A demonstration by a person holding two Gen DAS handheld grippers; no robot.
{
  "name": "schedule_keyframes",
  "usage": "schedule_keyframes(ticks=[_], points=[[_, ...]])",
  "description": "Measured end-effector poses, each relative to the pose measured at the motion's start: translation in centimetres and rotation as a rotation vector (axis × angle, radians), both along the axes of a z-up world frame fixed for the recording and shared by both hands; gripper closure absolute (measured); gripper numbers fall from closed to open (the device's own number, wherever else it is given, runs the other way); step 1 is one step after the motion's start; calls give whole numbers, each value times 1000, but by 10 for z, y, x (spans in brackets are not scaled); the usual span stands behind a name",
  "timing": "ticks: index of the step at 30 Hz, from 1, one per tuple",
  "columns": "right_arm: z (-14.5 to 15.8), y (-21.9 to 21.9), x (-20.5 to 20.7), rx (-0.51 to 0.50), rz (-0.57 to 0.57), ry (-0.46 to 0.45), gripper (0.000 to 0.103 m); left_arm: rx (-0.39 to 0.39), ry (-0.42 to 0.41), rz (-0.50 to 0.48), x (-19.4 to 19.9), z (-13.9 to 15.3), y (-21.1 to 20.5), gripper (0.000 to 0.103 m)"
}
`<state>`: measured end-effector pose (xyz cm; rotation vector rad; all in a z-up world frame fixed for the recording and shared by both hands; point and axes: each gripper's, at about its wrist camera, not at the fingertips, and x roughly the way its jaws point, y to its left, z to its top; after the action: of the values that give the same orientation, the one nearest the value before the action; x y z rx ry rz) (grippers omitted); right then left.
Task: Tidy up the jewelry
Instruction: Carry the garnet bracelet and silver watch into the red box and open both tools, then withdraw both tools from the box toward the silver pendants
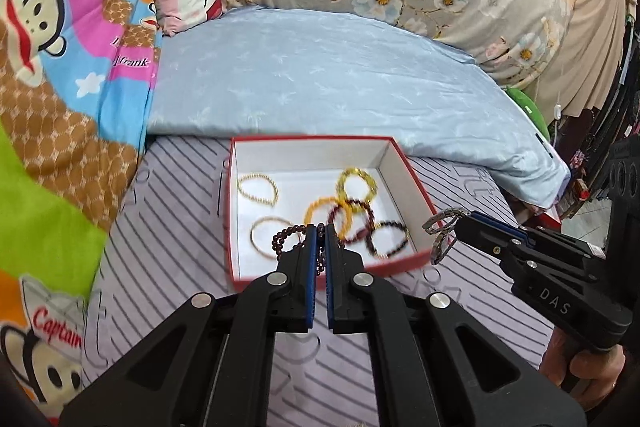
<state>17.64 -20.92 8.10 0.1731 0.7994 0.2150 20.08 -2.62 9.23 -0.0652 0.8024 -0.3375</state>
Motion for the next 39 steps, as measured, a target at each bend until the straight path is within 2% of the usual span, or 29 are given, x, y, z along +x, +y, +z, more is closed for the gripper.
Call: schedule_keyframes(ticks=[11, 18, 22, 23, 24, 26, 28, 31, 39], points=[[-30, 11, 104, 14, -29, 61, 93, 17, 60, 37, 98, -34, -15, 100], [-55, 14, 136, 50, -62, 84, 93, 27, 82, 78, 129, -59, -21, 99], [-77, 14, 125, 42, -56, 125, 93, 21, 122, 47, 120, -78, -25, 99], [-81, 13, 119, 44, -59, 133, 92, 24, 127, 36, 115, -81, -26, 95], [-84, 10, 112, 50, -63, 136, 90, 24, 132, 29, 109, -83, -27, 90], [-86, 6, 100, 54, -69, 137, 89, 2, 127, 36, 98, -84, -23, 66], [-85, 1, 90, 66, -77, 133, 89, -27, 113, 47, 87, -80, -17, 64], [-81, -3, 76, 80, -81, 126, 89, -26, 101, 61, 77, -75, -12, 64], [-71, -1, 41, 44, -77, 98, 88, -34, 106, 86, 50, -69, -1, 64]])
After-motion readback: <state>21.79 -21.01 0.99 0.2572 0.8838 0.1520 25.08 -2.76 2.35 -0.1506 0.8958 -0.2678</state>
